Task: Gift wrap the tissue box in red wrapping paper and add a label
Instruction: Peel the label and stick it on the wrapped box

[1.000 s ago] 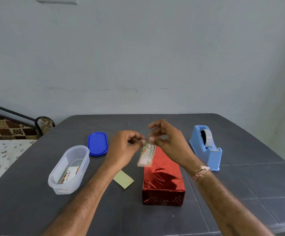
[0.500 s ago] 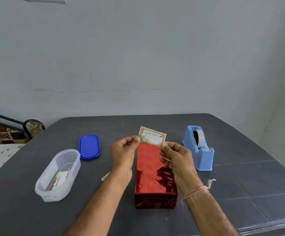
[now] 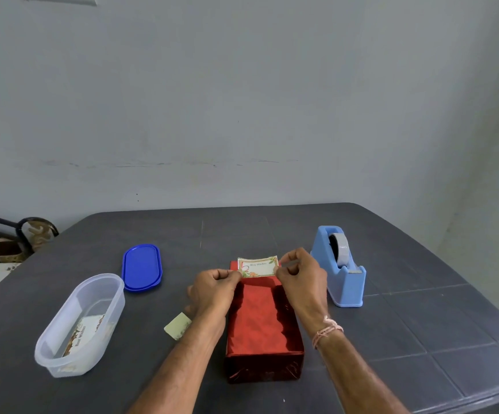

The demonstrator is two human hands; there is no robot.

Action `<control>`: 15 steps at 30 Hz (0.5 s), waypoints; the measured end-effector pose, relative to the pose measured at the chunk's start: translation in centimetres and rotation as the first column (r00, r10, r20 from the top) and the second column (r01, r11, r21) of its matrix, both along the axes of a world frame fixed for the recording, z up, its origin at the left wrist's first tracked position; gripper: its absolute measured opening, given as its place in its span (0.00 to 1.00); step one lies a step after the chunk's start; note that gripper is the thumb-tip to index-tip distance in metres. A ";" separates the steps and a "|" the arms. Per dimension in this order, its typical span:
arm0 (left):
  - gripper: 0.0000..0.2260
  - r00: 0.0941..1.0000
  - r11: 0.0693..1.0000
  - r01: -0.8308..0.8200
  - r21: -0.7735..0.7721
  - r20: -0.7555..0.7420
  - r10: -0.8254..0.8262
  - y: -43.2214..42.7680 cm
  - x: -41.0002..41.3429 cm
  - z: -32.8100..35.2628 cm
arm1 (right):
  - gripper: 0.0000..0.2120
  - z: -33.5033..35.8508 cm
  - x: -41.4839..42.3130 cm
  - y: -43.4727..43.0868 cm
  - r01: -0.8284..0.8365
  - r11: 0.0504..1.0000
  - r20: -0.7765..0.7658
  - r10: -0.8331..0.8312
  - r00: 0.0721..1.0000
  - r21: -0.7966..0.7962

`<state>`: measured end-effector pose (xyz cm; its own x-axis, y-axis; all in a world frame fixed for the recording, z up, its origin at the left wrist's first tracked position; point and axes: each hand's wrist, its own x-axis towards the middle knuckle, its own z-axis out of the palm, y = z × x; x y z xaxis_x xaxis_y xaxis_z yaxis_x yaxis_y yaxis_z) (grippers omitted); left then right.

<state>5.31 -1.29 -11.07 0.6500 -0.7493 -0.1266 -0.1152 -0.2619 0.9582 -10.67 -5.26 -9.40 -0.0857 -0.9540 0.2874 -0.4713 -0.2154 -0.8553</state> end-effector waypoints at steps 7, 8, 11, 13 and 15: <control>0.09 1.000 1.000 -0.020 0.000 0.013 0.020 -0.3 0.0 -0.1 | 0.03 -0.6 0.3 -0.2 -0.002 1.000 -0.097 0.002 0.995 0.001; 0.08 0.999 1.000 -0.024 0.000 0.022 0.024 -0.3 0.0 -0.2 | 0.03 -0.7 0.3 -0.2 -0.003 1.000 -0.106 0.003 0.994 0.003; 0.07 1.000 1.000 -0.015 -0.003 0.015 0.016 -0.3 0.1 -0.4 | 0.04 -0.6 0.3 -0.2 -0.003 1.000 -0.148 0.003 0.989 0.003; 0.06 1.000 1.000 -0.024 -0.002 0.015 0.024 -0.3 0.0 -0.3 | 0.04 -0.7 0.3 -0.2 -0.003 1.000 -0.181 0.003 0.984 0.001; 0.08 0.999 0.999 -0.038 0.007 0.037 0.037 -0.3 0.0 -0.4 | 0.04 -0.9 0.3 -0.3 -0.008 1.000 -0.208 0.008 0.978 0.001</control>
